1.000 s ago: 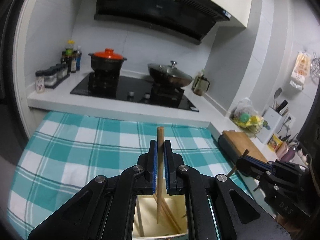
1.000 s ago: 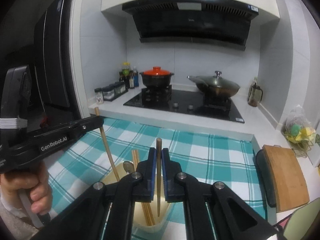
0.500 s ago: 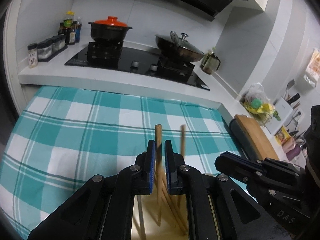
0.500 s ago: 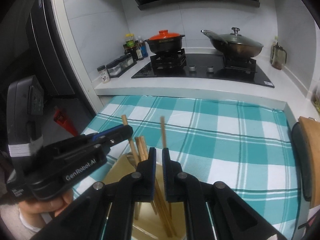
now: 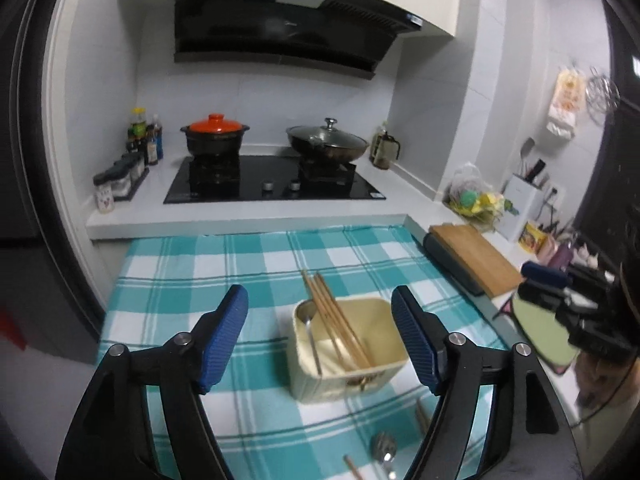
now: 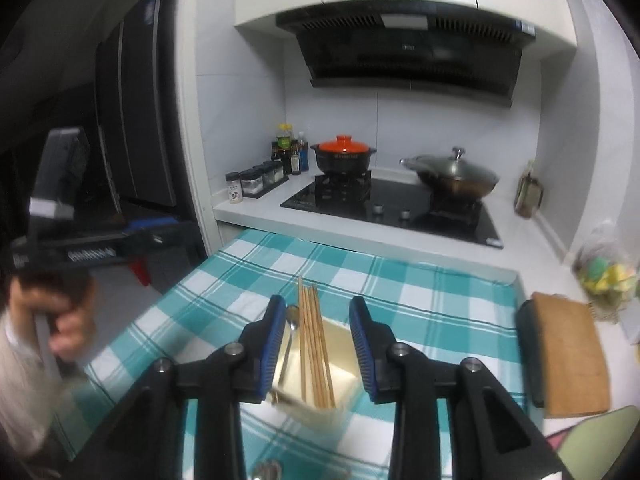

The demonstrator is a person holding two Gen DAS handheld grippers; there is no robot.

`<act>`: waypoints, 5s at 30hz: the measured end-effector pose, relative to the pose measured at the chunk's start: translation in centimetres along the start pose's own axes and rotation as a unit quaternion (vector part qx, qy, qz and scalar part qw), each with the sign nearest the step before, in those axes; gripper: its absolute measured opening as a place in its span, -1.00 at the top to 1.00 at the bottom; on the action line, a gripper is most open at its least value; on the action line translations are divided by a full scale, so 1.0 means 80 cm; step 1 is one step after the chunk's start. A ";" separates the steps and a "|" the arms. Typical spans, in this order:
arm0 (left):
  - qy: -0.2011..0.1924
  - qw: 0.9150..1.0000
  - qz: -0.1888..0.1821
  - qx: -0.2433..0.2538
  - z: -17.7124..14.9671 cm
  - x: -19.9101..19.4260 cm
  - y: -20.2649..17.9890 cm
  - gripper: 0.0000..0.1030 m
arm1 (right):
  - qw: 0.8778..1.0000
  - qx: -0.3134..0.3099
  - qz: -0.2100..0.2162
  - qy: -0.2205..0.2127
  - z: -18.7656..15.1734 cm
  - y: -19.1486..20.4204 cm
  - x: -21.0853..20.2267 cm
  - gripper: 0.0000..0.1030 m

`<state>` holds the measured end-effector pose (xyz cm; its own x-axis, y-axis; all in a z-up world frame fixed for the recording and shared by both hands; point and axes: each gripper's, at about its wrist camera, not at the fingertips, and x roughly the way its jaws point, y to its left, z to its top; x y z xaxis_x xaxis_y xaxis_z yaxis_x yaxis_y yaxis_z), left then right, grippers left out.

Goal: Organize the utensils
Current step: 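Move both open tools back over the remaining utensils on the cloth, then close the right tool on a wooden chopstick and lift it, then grasp another chopstick with the left tool while the right tool holds its chopstick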

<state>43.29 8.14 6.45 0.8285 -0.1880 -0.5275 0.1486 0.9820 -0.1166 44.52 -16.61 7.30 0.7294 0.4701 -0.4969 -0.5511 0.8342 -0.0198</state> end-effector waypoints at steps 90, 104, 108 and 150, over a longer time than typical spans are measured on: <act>0.176 0.981 0.081 -0.004 -0.376 0.091 -0.103 0.86 | 0.959 0.150 -0.129 0.203 -0.409 0.030 0.002 0.88; 0.182 0.979 0.077 -0.054 -0.392 0.041 -0.061 0.10 | 0.960 0.148 -0.143 0.189 -0.434 0.041 -0.051 0.64; 0.180 0.980 0.066 -0.052 -0.382 0.039 -0.059 0.01 | 0.964 0.145 -0.139 0.175 -0.426 0.043 -0.055 0.45; 0.232 0.971 0.045 0.021 -0.340 0.133 -0.047 0.41 | 0.962 0.105 -0.076 0.241 -0.363 -0.023 0.079 0.62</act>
<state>36.85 1.97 -21.66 0.5076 -0.0795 -0.8579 0.1167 0.9929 -0.0229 38.41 -23.57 -20.97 0.4942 0.1912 -0.8481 -0.3214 0.9466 0.0261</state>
